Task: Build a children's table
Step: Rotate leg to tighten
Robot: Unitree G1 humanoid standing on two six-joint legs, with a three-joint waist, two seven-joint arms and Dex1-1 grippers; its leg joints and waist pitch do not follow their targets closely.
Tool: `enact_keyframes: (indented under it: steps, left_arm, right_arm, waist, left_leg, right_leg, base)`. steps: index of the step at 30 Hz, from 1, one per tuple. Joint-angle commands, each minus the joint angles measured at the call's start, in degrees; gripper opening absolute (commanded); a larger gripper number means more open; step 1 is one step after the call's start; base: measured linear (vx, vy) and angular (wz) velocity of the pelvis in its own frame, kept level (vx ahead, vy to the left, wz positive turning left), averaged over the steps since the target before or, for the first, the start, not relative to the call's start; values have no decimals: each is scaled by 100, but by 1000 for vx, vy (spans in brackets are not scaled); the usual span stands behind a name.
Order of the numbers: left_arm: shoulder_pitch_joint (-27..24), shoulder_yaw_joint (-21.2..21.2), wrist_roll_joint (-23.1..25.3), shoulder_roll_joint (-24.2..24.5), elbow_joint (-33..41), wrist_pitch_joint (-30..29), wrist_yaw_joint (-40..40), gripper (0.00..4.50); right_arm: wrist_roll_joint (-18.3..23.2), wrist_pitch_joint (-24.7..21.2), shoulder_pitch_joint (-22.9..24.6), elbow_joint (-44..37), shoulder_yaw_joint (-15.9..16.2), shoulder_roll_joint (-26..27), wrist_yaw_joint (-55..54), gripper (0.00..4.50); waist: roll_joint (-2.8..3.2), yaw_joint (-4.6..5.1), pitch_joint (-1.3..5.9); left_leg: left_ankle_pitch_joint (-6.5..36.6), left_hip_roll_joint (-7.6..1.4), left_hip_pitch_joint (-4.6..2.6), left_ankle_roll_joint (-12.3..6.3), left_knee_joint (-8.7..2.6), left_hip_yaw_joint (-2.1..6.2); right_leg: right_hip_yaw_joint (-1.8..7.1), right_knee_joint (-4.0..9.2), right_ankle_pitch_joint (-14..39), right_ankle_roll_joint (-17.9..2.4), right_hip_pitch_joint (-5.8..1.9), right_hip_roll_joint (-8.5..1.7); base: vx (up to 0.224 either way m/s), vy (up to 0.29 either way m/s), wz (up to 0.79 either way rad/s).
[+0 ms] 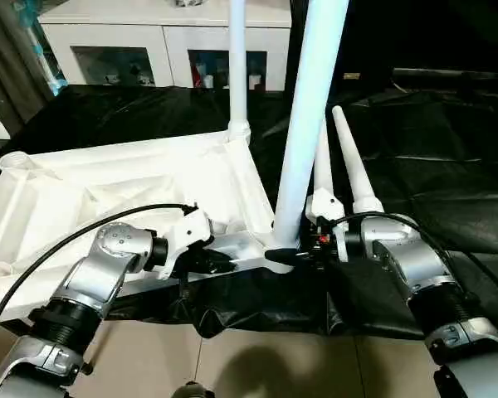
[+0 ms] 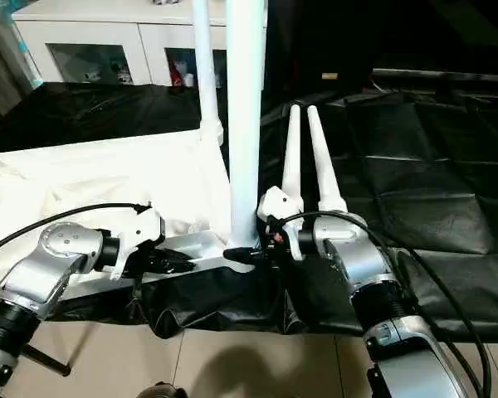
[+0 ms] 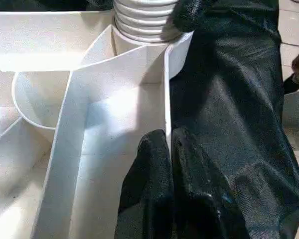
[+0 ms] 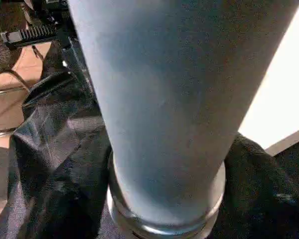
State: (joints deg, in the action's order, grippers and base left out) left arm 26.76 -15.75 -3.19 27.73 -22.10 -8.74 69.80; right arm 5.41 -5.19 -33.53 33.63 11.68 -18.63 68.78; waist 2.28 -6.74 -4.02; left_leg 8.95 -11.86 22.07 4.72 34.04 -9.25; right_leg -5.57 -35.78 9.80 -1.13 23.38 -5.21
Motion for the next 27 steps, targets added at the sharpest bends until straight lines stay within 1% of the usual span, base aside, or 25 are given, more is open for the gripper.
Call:
enact_keyframes:
  steps: [1, 4, 6, 7, 8, 9, 10, 11, 12, 13, 14, 15, 16, 17, 18, 19, 20, 21, 22, 23, 24, 25, 26, 27]
  left_arm:
    - [29, 8, -103, 23, 201, 83, 26, 0]
    - [60, 39, -73, -50, 133, 93, -116, 0]
    - [143, 78, 40, -189, 8, 66, -448, 0]
    - [258, 97, 177, -316, -160, -7, -800, 0]
    - [394, 124, 313, -461, -351, -121, -1196, 0]
    - [465, 138, 383, -535, -450, -185, -1396, 0]
    - [674, 197, 447, -818, -709, -280, -1860, 0]
    - [712, 199, 466, -868, -753, -294, -1945, 0]
    - [817, 202, 520, -1003, -874, -333, -2179, 0]
    - [942, 210, 570, -1181, -1011, -414, -2456, 0]
    - [1049, 221, 609, -1335, -1129, -487, -2707, 0]
    - [1162, 251, 636, -1502, -1247, -550, -2988, 0]
    - [1224, 276, 648, -1600, -1316, -578, -3154, 0]
    - [1298, 259, 678, -1726, -1394, -603, -3296, 0]
    - [1334, 244, 695, -1790, -1434, -613, -3360, 0]
    - [1400, 214, 752, -1896, -1525, -601, -3458, 0]
    - [1423, 200, 768, -1921, -1562, -575, -3468, 0]
    - [1439, 190, 779, -1939, -1588, -552, -3475, 0]
    - [1463, 170, 783, -1964, -1634, -461, -3436, 0]
    - [1461, 161, 778, -1959, -1635, -421, -3394, 0]
    - [1445, 155, 771, -1937, -1614, -396, -3342, 0]
    - [1415, 146, 760, -1898, -1574, -372, -3269, 0]
    - [1374, 126, 729, -1838, -1530, -314, -3142, 0]
    - [1328, 108, 702, -1775, -1477, -289, -3021, 0]
  right_arm:
    - [46, -112, 98, -175, 63, -21, 61, 279]
    - [24, -99, 166, -134, 74, -14, 5, 271]
    - [12, -181, 178, 11, -9, 80, -267, 270]
    - [-63, -240, 132, 225, -102, 210, -713, 269]
    - [-115, -317, 64, 482, -229, 366, -1221, 269]
    - [-142, -356, 26, 615, -295, 448, -1488, 269]
    - [-69, -481, -116, 1051, -587, 772, -2338, 269]
    - [-45, -499, -143, 1125, -643, 830, -2489, 269]
    - [22, -550, -218, 1328, -794, 990, -2901, 269]
    - [92, -588, -309, 1567, -959, 1183, -3397, 269]
    - [136, -586, -378, 1743, -1065, 1337, -3773, 269]
    - [153, -569, -448, 1895, -1118, 1497, -4077, 268]
    - [148, -550, -484, 1968, -1131, 1586, -4225, 268]
    - [137, -509, -552, 2060, -1125, 1747, -4399, 268]
    - [128, -487, -590, 2108, -1121, 1836, -4485, 268]
    - [130, -404, -665, 2184, -1139, 2016, -4448, 268]
    - [146, -353, -693, 2206, -1161, 2069, -4373, 268]
    - [151, -311, -714, 2220, -1173, 2107, -4315, 303]
    - [128, -210, -758, 2223, -1163, 2161, -4150, 324]
    - [124, -177, -767, 2205, -1155, 2168, -4073, 340]
    - [124, -152, -764, 2170, -1145, 2158, -4005, 348]
    - [117, -108, -754, 2122, -1125, 2127, -3930, 359]
    - [111, -40, -754, 2086, -1106, 2083, -3831, 368]
    - [131, -28, -746, 2031, -1093, 2035, -3699, 377]
  waist:
    - [20, -6, 470]
    - [28, -7, 473]
    - [26, -5, 465]
    - [28, 6, 455]
    - [26, 5, 444]
    - [25, 29, 430]
    - [21, 57, 423]
    - [23, 71, 408]
    - [39, 83, 403]
    - [18, 107, 397]
    - [29, 114, 401]
    - [47, 127, 384]
    - [42, 148, 366]
    - [78, 161, 379]
    - [71, 169, 368]
    - [84, 174, 377]
    - [90, 196, 363]
    - [109, 206, 357]
    - [111, 231, 360]
    - [134, 241, 367]
    - [122, 258, 365]
    - [132, 265, 364]
    - [121, 277, 375]
    - [125, 279, 374]
  left_leg:
    - [1706, -126, -85, -159, -408, 9]
    - [1703, -123, -88, -160, -402, 4]
    - [1714, -126, -97, -149, -405, 2]
    - [1776, -126, -112, -119, -409, -3]
    - [1924, -118, -150, -57, -404, -3]
    - [1953, -109, -148, -32, -412, -4]
    - [2068, -88, -134, 41, -418, 18]
    - [2134, -83, -145, 71, -421, 24]
    - [2191, -85, -170, 117, -421, 34]
    - [2335, -72, -193, 139, -421, 49]
    - [2379, -66, -200, 131, -411, 47]
    - [2439, -64, -202, 131, -415, 52]
    - [2596, -42, -250, 146, -398, 52]
    - [2707, -53, -279, 132, -410, 71]
    - [2735, -49, -270, 113, -418, 72]
    - [2845, -54, -274, 101, -442, 90]
    - [3018, -66, -298, 95, -457, 102]
    - [3142, -70, -334, 87, -459, 103]
    - [3242, -74, -340, 78, -476, 120]
    - [3308, -96, -327, 72, -506, 140]
    - [3294, -94, -290, 61, -525, 152]
    - [3343, -105, -266, 68, -549, 164]
    - [3307, -99, -256, 60, -545, 168]
    - [3287, -97, -250, 52, -547, 162]
  right_leg:
    - [283, 476, 1681, -1141, -301, -306]
    - [285, 482, 1669, -1142, -299, -307]
    - [285, 489, 1683, -1145, -287, -304]
    - [291, 505, 1784, -1146, -268, -306]
    - [287, 537, 2003, -1112, -255, -311]
    - [288, 547, 2103, -1094, -247, -309]
    - [267, 569, 2501, -958, -268, -337]
    - [251, 602, 2665, -899, -257, -336]
    - [246, 621, 2787, -854, -240, -339]
    - [217, 660, 3025, -732, -235, -333]
    - [213, 685, 3116, -673, -220, -348]
    - [206, 704, 3191, -643, -210, -348]
    - [157, 767, 3439, -546, -179, -335]
    - [129, 793, 3459, -499, -198, -341]
    - [110, 828, 3471, -457, -203, -335]
    - [83, 834, 3436, -417, -222, -329]
    - [50, 866, 3416, -392, -219, -327]
    - [29, 889, 3428, -388, -208, -325]
    - [-1, 904, 3355, -378, -243, -325]
    - [-18, 891, 3204, -399, -280, -339]
    - [-29, 879, 3132, -397, -312, -338]
    - [-37, 864, 3081, -400, -336, -347]
    - [-31, 856, 3061, -419, -348, -371]
    - [-22, 858, 3058, -428, -346, -376]
  base:
    - [0, 0, 0]
    - [0, 0, 0]
    - [0, 0, 0]
    - [0, 0, 0]
    - [0, 0, 0]
    - [0, 0, 0]
    - [0, 0, 0]
    - [0, 0, 0]
    - [0, 0, 0]
    - [0, 0, 0]
    - [0, 0, 0]
    - [0, 0, 0]
    - [0, 0, 0]
    - [0, 0, 0]
    - [0, 0, 0]
    - [0, 0, 0]
    - [0, 0, 0]
    - [0, 0, 0]
    - [0, 0, 0]
    - [0, 0, 0]
    - [0, 0, 0]
    - [0, 0, 0]
    - [0, 0, 0]
    - [0, 0, 0]
